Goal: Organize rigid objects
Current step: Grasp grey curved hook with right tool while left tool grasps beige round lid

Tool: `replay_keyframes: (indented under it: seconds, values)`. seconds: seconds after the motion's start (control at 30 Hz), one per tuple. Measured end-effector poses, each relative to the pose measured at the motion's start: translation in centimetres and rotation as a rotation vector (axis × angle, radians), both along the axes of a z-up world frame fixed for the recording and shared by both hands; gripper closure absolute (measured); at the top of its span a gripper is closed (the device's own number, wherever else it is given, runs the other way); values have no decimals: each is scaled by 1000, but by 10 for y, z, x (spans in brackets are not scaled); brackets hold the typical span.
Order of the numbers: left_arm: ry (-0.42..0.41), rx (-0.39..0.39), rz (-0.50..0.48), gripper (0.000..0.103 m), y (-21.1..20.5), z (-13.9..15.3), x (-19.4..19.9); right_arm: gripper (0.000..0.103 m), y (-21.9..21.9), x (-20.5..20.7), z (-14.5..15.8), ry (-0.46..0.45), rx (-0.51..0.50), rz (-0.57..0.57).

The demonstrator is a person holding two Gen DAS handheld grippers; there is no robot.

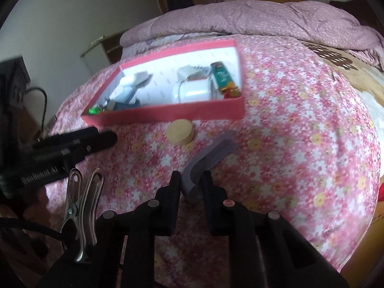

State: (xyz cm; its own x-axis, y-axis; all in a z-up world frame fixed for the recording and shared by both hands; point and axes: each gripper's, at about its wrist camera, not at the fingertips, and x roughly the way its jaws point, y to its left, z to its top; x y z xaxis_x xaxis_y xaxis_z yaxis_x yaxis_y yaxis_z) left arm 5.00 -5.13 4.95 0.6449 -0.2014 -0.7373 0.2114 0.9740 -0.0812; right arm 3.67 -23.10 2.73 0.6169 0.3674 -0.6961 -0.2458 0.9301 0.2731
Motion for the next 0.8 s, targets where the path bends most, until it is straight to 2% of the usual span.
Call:
replay_keyframes:
  seconds: [0.1,0.2,0.37,0.5,0.7,0.8]
  values:
    - [8,0,-32,42,-13,-3,1,84,-8,-2,3,-15,-19,-15]
    - [4,35,-73,42,-29,-8,1,84,-16,-4,2,-26,-22,-28]
    - [-10,101,-131,42,-57,-14,7,84,-35,-4,-12,21,57,-23]
    - [-4,130,-145,42,-76,-19,18,84,-46,-7,-17,13,135,-16]
    - [-23,147,-142,43,-93,-27,27,84,-50,-10,-22,0,182,-9]
    - [-30,152,-138,51,-99,-27,31,84,-53,-11,-23,-3,200,-9]
